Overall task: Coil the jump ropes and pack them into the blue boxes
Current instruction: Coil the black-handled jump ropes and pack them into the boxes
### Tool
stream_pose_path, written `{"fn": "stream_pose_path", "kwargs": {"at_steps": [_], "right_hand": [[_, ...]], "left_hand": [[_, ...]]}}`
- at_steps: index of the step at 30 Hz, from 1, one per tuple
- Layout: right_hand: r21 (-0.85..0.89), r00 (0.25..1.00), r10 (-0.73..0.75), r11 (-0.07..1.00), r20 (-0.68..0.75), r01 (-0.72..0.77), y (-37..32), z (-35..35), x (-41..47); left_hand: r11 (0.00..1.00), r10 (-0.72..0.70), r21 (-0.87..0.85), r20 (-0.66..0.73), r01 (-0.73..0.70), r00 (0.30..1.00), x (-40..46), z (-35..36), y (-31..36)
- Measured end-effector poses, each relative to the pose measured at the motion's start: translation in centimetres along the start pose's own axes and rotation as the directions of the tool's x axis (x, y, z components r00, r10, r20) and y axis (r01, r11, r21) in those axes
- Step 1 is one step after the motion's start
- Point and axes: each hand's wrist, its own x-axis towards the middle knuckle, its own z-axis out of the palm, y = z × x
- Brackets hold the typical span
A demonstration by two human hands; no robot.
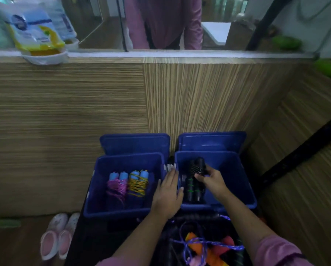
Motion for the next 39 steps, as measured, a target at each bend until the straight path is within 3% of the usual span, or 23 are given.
{"fn": "stream_pose_path", "kwargs": {"at_steps": [6, 12, 17, 22, 30, 37, 39], "right_hand": [[-0.117, 0.989, 0.096, 0.990, 0.113, -0.083, 3.5, 1.3, 2.5], [-0.341, 0.964, 0.121, 0.940, 0.239, -0.034, 4.3, 2.2, 3.4], [-0.558, 0.960, 0.173, 0.830, 0.218, -0.023, 3.4, 2.0, 2.5], [-0.626, 0.979, 0.079, 0.777, 0.189, 0.058, 1.4, 1.6, 0.1], [-0.483, 0.989, -0.142, 0.863, 0.050, 0.148, 1.3, -1.6, -5.2], [-0.546, 0.906, -0.421, 0.771, -0.052, 0.327, 4.0, -4.3, -10.0], [-0.561, 0.893, -0.443, 0.761, -0.082, 0.326, 5.0, -5.0, -11.1]], "left_hand": [[0.995, 0.059, -0.078, -0.073, -0.065, 0.996, 0.3, 1.2, -0.9], [0.994, 0.058, -0.085, -0.055, -0.062, 0.997, 0.2, 0.9, -0.9], [0.994, 0.037, -0.106, -0.007, -0.038, 0.999, 0.3, 0.8, -1.0], [1.000, -0.008, 0.007, 0.033, 0.008, 0.999, -0.1, 0.0, -0.5], [0.995, 0.099, 0.041, -0.151, -0.094, 0.984, -7.1, 1.2, 0.2], [0.982, 0.187, 0.081, -0.230, -0.173, 0.955, -12.5, 3.6, 0.3], [0.984, 0.177, 0.068, -0.171, -0.167, 0.969, -13.3, 4.4, 0.9]]}}
